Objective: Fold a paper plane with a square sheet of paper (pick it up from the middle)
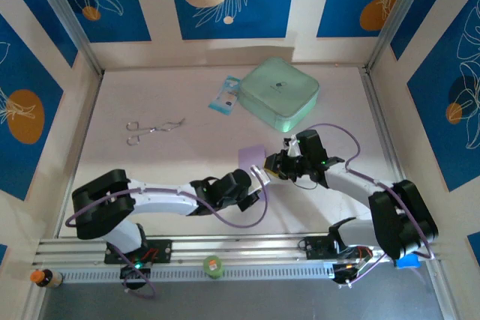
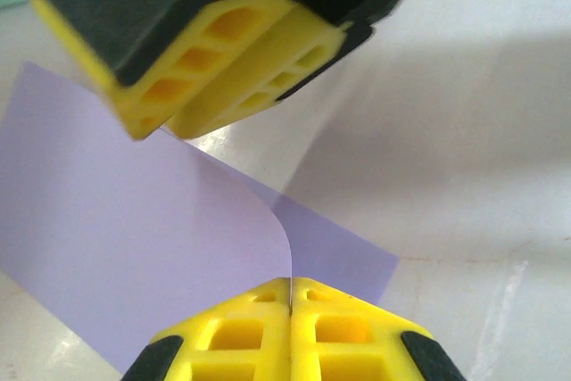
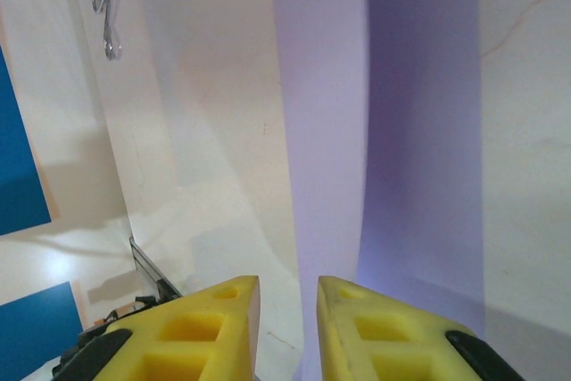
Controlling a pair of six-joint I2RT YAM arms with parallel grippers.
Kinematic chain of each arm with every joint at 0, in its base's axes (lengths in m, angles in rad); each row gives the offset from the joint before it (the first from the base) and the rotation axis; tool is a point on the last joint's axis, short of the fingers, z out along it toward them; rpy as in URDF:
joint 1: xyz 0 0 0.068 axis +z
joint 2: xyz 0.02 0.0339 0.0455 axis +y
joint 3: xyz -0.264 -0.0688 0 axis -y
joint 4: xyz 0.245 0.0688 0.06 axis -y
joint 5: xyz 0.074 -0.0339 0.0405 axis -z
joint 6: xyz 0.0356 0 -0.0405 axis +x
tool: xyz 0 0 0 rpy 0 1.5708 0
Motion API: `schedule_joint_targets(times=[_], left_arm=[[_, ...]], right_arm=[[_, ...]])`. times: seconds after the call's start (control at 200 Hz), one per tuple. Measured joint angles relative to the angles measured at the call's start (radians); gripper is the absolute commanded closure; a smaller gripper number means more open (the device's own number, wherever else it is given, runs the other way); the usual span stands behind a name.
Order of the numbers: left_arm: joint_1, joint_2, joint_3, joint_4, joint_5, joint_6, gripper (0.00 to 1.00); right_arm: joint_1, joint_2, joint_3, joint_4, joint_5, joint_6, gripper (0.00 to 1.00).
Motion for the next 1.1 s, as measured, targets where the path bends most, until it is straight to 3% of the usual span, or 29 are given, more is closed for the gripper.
schedule_joint_targets(times=[0.205, 0.405, 0.61, 1.1], left_arm=[[0.093, -0.002, 0.0, 0.001, 0.189, -0.109, 1.0], [0.135, -0.002, 0.0, 0.007, 0.291, -0.19, 1.0], [0.153, 0.006, 0.009, -0.006, 0.318, -0.239, 1.0], [0.154, 0.023, 0.034, -0.054, 0.318, -0.283, 1.0]], right_arm=[[-0.017, -0.093, -0.046, -0.056, 0.014, -0.003, 0.72], [-0.018, -0.124, -0.101, -0.068, 0.01, 0.006, 0.86], [0.011, -0.124, -0.149, -0.058, 0.003, 0.024, 1.0], [0.154, -0.032, -0.19, 0.127, 0.091, 0.124, 1.0]])
